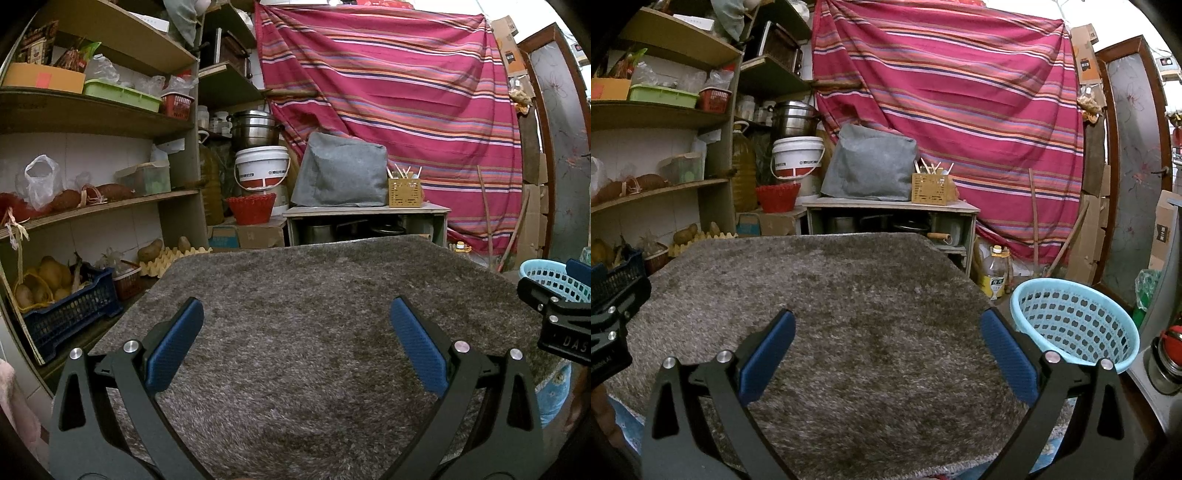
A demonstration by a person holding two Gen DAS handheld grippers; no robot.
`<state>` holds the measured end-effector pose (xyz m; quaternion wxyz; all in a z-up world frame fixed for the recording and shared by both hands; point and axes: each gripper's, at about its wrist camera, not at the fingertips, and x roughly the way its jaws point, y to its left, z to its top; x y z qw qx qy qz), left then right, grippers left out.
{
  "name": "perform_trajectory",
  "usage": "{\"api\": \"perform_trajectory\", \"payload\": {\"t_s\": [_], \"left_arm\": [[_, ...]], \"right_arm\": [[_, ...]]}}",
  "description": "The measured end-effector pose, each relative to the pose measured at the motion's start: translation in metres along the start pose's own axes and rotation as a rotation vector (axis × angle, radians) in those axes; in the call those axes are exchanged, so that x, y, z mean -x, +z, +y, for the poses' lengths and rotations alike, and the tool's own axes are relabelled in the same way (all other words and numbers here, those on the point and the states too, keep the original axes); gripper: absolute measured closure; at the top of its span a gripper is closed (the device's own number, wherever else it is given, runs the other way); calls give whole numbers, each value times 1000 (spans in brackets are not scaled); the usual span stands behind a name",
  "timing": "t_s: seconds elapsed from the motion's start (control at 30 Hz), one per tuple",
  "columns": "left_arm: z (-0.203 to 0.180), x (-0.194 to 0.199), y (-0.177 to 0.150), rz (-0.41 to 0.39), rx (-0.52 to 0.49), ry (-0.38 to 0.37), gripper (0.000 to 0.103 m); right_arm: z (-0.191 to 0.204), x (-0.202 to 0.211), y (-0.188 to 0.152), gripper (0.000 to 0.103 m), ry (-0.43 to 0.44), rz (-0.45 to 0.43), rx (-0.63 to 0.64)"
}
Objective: Collect trash
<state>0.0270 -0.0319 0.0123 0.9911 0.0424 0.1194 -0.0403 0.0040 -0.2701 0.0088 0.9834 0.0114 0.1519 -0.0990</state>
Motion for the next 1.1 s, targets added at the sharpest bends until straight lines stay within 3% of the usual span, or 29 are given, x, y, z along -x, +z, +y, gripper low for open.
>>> {"api": "perform_trajectory", "payload": {"t_s": [1.1], "left_arm": [[-7,3,-4,-15,-14,-21,5]], "right_arm": [[2,1,-1,4,-14,-3,2]]}}
